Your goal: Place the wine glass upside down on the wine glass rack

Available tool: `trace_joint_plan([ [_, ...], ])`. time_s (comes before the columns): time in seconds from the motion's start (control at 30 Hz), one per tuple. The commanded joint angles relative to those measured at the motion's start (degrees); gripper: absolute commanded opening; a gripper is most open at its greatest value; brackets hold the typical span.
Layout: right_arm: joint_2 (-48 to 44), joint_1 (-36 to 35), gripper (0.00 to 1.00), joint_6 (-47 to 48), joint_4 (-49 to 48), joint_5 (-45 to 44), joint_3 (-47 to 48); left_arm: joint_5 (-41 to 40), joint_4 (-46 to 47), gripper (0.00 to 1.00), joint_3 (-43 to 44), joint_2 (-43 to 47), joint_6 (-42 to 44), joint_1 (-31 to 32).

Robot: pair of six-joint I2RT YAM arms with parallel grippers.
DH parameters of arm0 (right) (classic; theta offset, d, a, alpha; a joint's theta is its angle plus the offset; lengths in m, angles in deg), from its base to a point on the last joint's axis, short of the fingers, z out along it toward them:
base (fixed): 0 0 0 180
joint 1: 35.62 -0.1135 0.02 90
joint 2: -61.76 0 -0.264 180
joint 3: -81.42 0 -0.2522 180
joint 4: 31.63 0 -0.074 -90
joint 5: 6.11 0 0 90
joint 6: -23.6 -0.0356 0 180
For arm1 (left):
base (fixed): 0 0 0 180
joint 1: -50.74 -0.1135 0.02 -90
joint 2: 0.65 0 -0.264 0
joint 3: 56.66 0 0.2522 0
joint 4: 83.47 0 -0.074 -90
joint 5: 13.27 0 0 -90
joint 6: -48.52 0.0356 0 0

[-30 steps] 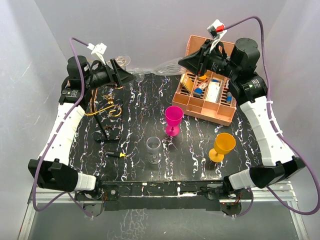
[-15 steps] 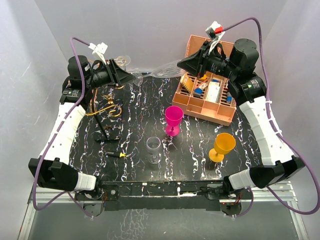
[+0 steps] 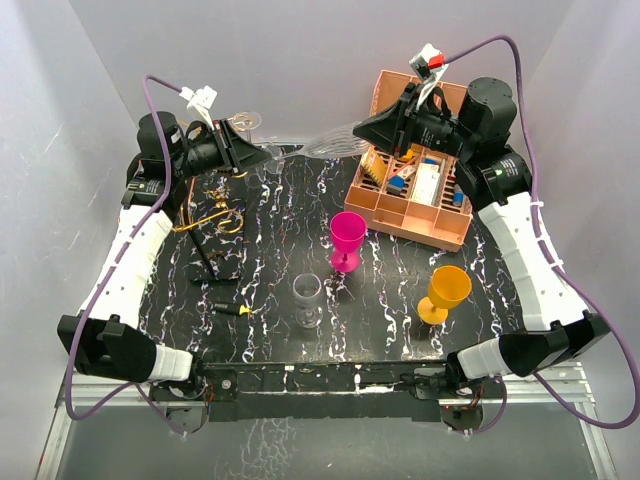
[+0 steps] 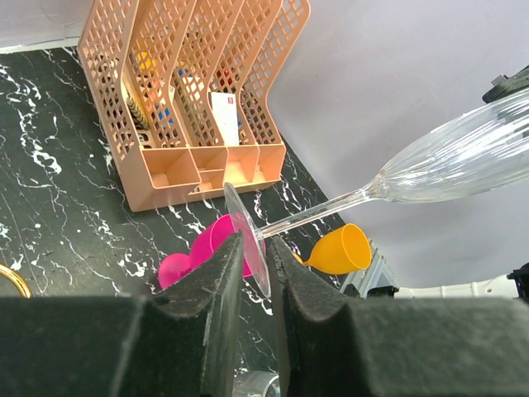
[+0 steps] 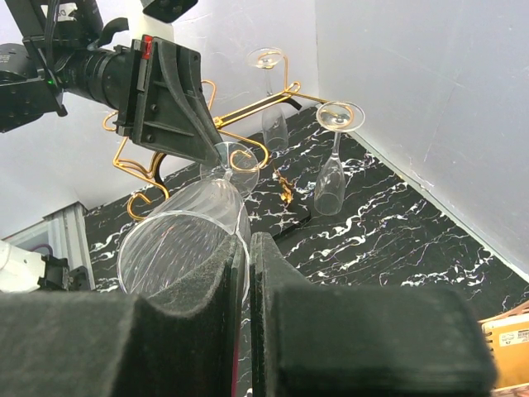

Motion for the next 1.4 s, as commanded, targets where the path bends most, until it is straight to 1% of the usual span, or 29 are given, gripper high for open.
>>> trace_joint_plan([
  [0.0,-1.1,-0.1,0.08,-0.4,-4.5,0.7,-0.1,1.4,1.7,0.15,-0.2,0.3,-0.4,0.2],
  [0.17,-1.4,-0.2,0.08,0.4,-4.5,0.1,-0.8,1.4,1.7,0.00,-0.3,0.3,-0.3,0.2],
  [0.27,-1.7,-0.1,0.14,1.6,-3.9,-1.0,-1.2,1.0,2.1,0.00,-0.9,0.6,-0.5,0.2],
  [0.47,-3.2,0.0,0.37,5.6,-1.4,-3.3,-2.0,-1.3,-0.3,0.00,-0.1,1.1,1.8,-0.4],
  [0.6,-4.6,0.4,0.57,9.1,1.2,-5.4,-2.0,-3.2,-2.4,0.00,0.6,1.8,4.5,-1.2],
  [0.77,-6.3,1.4,0.73,12.2,4.2,-7.8,-1.3,-8.6,-7.4,0.00,2.9,2.8,10.1,-2.4],
  [0.93,-7.9,2.3,0.78,14.1,6.2,-10.3,-1.2,-13.8,-11.3,0.00,6.3,3.5,14.4,-3.6],
  [1.1,-8.8,2.9,0.79,15.2,6.5,-13.1,-2.5,-17.5,-14.4,0.00,9.3,4.6,18.7,-5.0],
  [1.3,-7.9,3.0,0.80,17.6,6.1,-19.9,-4.6,-24.7,-18.6,0.00,12.4,6.7,25.0,-7.4],
  [1.37,-7.5,3.0,0.80,18.9,5.3,-20.6,-6.2,-27.5,-19.9,0.00,13.6,7.7,27.2,-9.1],
])
